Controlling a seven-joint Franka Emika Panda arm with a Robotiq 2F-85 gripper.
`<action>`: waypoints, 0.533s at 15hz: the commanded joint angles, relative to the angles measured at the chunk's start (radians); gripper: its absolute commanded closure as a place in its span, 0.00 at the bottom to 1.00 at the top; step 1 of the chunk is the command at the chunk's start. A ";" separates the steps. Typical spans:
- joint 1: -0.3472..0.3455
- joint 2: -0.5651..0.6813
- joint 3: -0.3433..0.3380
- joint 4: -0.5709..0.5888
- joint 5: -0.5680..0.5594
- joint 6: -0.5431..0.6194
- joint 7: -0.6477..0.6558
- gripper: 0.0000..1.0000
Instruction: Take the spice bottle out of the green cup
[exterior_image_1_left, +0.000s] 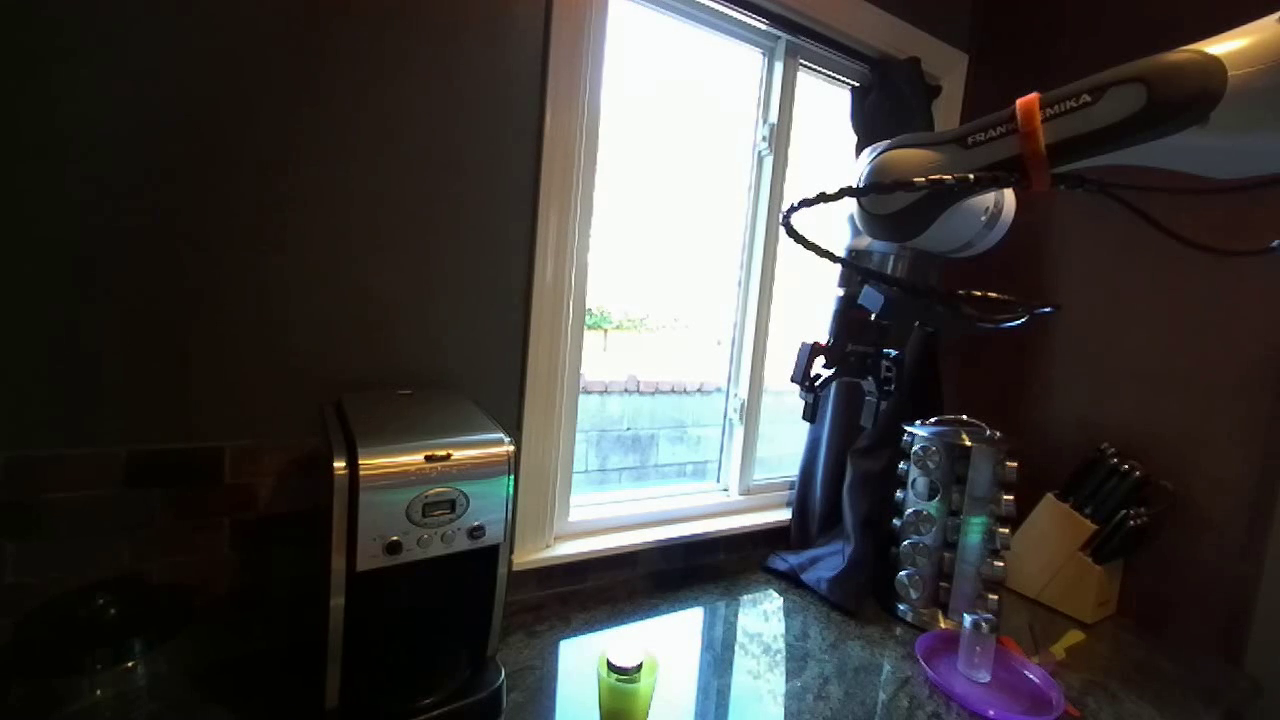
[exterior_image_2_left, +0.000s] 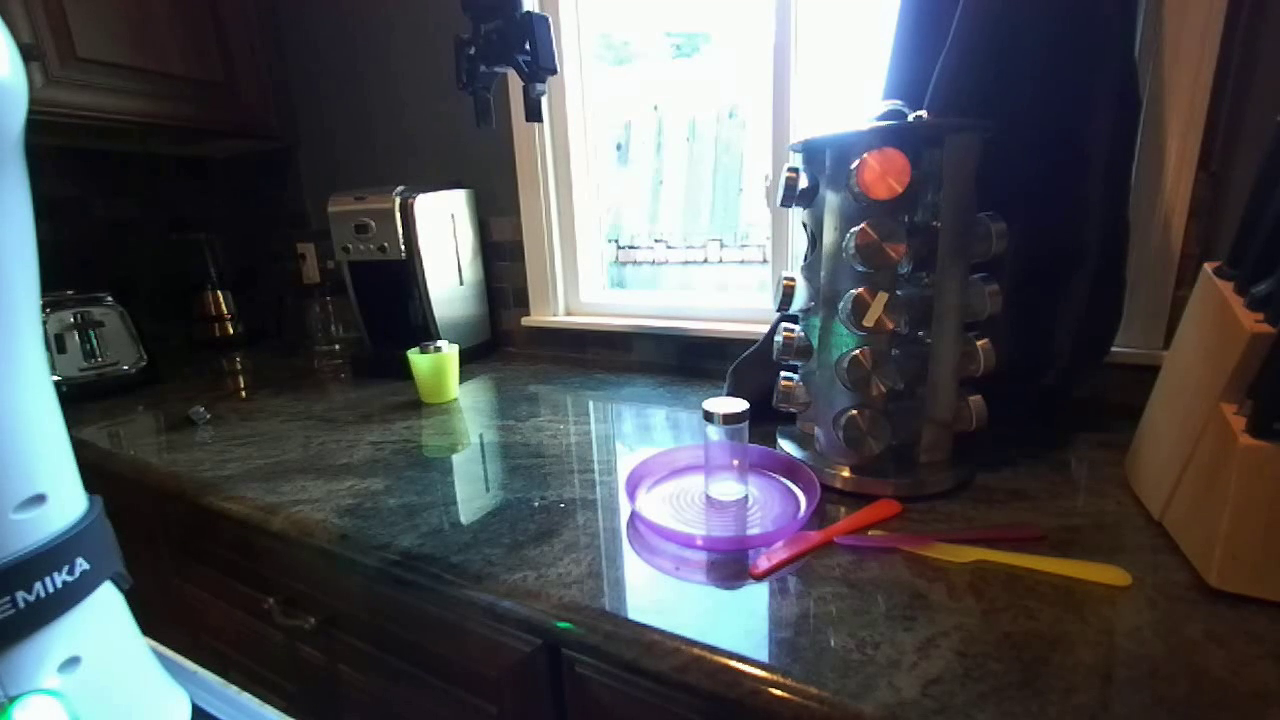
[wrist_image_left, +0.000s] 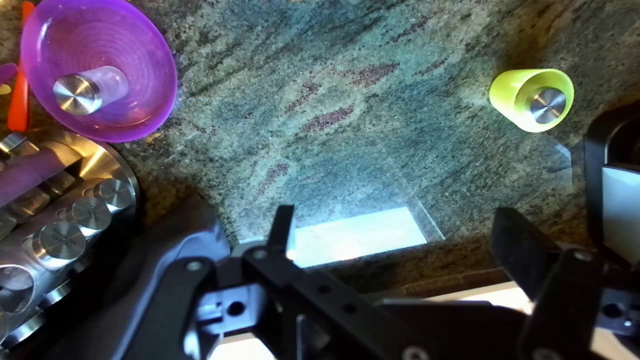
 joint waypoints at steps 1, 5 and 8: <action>0.008 0.001 -0.007 0.002 -0.003 -0.002 0.002 0.00; 0.040 0.070 0.048 0.012 0.017 0.030 0.088 0.00; 0.087 0.163 0.095 0.033 0.051 0.052 0.149 0.00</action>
